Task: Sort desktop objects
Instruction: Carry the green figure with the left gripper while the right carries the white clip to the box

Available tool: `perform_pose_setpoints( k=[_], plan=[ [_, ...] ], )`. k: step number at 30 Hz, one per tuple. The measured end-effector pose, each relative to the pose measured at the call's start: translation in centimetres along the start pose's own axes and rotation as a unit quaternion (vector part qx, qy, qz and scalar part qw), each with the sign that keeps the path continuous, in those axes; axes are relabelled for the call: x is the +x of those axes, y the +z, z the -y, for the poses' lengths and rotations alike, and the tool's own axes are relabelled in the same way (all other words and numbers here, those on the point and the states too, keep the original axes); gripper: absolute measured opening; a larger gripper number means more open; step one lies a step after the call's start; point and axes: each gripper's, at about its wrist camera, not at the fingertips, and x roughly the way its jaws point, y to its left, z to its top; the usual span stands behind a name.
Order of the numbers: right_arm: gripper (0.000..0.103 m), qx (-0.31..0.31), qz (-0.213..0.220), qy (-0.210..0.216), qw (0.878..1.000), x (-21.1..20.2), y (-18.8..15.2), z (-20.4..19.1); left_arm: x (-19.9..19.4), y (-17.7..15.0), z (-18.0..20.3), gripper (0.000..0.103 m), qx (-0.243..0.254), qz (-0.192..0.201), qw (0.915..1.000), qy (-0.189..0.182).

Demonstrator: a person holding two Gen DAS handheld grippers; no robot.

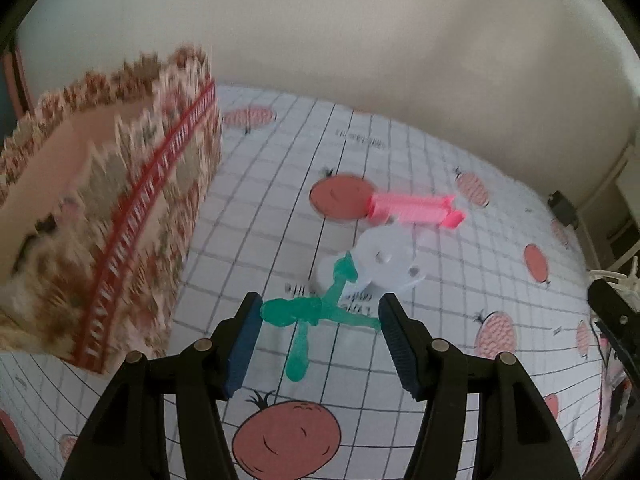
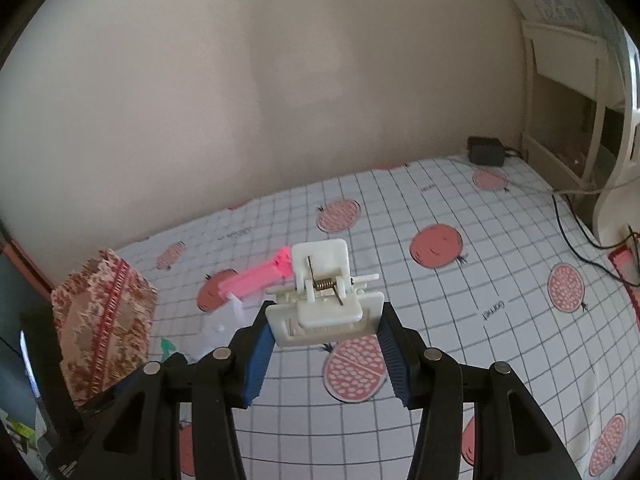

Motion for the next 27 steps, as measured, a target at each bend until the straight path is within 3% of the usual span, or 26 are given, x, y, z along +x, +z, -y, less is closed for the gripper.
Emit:
perform_pose_setpoints(
  k=[5,14,27],
  plan=[
    [0.053,-0.007,0.018,0.018,1.0,-1.1,0.7,-1.3,-2.7,1.5,0.3,0.062,-0.001,0.04,0.9987,-0.03],
    [0.053,0.001,0.033,0.045,0.998,-2.6,1.3,-2.8,-7.1,3.2,0.8,0.062,0.008,0.096,0.9942,-0.047],
    [0.053,-0.016,0.026,0.087,0.996,-2.7,0.5,-7.2,-10.0,4.1,-3.1,0.062,-0.015,0.132,0.9907,-0.032]
  ],
)
